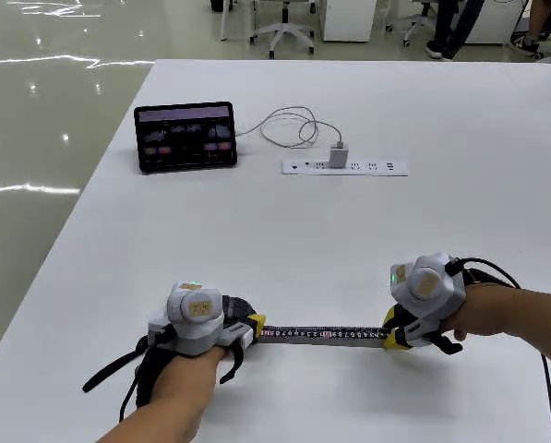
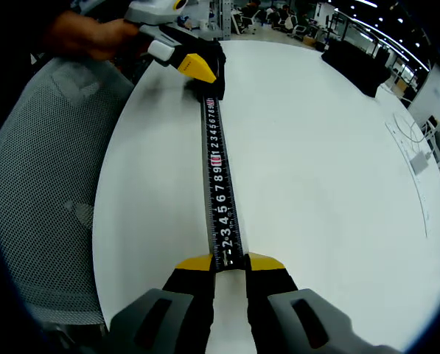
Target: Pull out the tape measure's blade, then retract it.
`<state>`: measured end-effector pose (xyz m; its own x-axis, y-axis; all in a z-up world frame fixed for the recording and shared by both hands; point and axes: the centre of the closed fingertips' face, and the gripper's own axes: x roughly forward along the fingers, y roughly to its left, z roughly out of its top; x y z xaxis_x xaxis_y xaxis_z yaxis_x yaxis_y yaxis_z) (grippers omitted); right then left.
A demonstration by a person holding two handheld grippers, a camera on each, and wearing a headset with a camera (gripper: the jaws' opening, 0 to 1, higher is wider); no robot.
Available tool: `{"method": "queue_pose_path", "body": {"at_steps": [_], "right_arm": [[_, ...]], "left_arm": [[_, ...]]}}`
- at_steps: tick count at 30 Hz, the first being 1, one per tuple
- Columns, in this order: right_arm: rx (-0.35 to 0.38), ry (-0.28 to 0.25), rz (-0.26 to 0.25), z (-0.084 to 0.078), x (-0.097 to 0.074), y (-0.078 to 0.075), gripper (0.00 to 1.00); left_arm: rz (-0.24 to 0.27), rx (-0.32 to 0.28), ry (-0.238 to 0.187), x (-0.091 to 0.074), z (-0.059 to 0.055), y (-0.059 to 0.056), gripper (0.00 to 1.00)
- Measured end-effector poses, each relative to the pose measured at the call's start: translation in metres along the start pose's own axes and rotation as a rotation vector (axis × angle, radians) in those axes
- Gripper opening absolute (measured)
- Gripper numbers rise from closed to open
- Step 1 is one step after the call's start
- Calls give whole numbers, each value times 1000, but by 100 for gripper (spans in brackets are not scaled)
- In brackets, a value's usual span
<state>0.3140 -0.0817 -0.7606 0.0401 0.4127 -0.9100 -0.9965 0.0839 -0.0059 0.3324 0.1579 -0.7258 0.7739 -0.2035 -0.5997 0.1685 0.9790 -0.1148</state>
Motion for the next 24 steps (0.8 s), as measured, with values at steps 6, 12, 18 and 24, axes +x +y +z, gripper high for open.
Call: {"method": "queue_pose_path", "body": {"at_steps": [6, 12, 18, 24], "right_arm": [[-4, -6, -3, 6, 3, 0, 11], [-4, -17, -4, 12, 6, 0, 11], [24, -37, -3, 18, 8, 0, 11], [22, -41, -9, 22, 10, 1, 11]], "left_arm": [[0, -1, -4, 0, 0, 0, 60], [0, -1, -3, 0, 0, 0, 60], [1, -2, -4, 0, 1, 0, 60], [2, 1, -10, 0, 1, 0, 60]]}}
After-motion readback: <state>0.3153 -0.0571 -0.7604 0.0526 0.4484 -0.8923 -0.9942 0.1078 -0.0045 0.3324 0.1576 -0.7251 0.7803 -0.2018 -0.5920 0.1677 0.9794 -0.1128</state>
